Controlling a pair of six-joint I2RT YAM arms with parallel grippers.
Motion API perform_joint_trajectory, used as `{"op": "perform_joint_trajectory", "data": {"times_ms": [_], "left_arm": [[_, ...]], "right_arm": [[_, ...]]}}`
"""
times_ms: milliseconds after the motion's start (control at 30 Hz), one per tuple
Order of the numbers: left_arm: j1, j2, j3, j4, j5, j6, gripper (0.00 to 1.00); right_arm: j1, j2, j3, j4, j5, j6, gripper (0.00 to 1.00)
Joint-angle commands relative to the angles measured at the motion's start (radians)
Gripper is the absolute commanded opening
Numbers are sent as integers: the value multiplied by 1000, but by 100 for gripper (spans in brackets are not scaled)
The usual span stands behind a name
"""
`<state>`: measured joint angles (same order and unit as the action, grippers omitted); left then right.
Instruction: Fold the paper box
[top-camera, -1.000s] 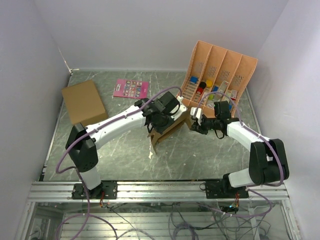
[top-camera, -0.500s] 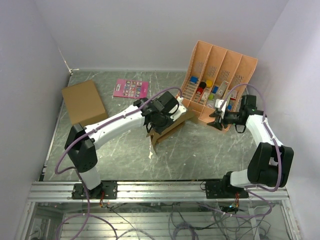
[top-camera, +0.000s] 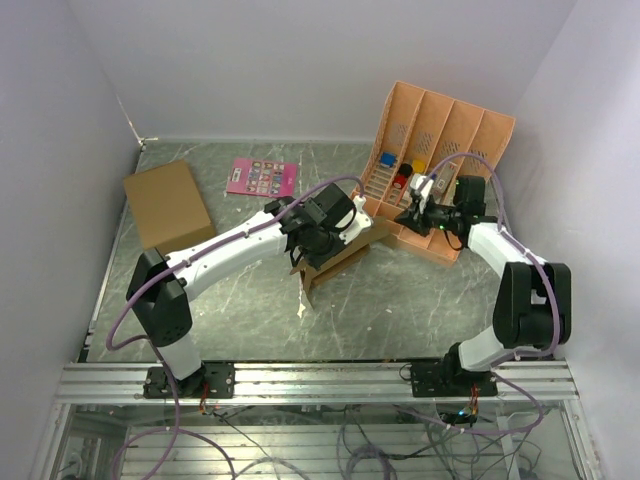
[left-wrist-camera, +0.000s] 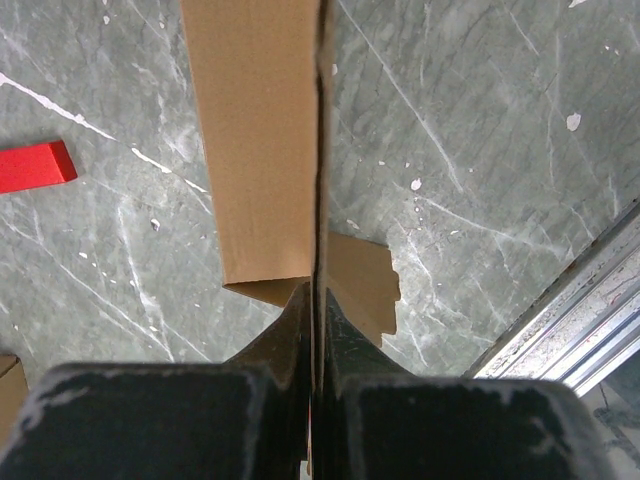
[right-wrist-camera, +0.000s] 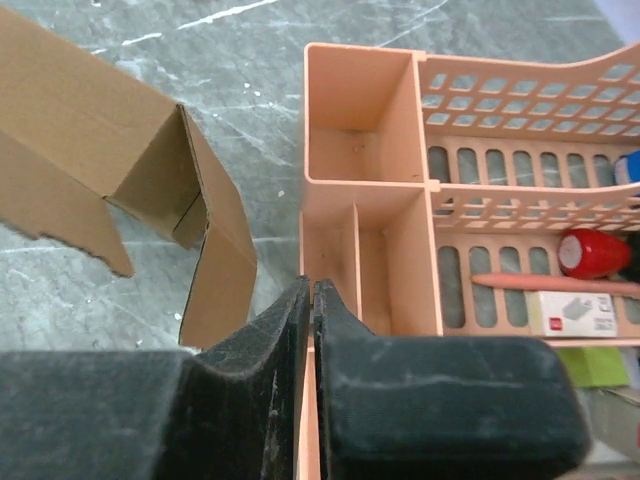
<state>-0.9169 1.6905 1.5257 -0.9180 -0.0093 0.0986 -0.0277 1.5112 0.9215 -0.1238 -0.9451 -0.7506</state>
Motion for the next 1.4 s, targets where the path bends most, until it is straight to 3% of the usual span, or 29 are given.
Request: {"op": "perform_joint_trajectory", "data": {"times_ms": [0,267,567,767,1067,1367], "left_arm": [[9,-10,-12,-60,20,17,7],[10,-17,-16,-52,36,24,7],[9,-17,-14,-40,47,26,7],[18,-32,-33,-18,69,26,7],[38,-69,-86,28,135,34,7],[75,-92,-121,58,197,52,7]], "right_arm": [[49,66,-2,58,32,26,9],[92,69,-49,-44,-94,-155,34],[100,79,-93,-22,-170,-159,38],[98,61,-159,146,-165,-5,44],[107,77,-193,395,-124,326,41],[162,65,-224,475,-98,344,40]]}}
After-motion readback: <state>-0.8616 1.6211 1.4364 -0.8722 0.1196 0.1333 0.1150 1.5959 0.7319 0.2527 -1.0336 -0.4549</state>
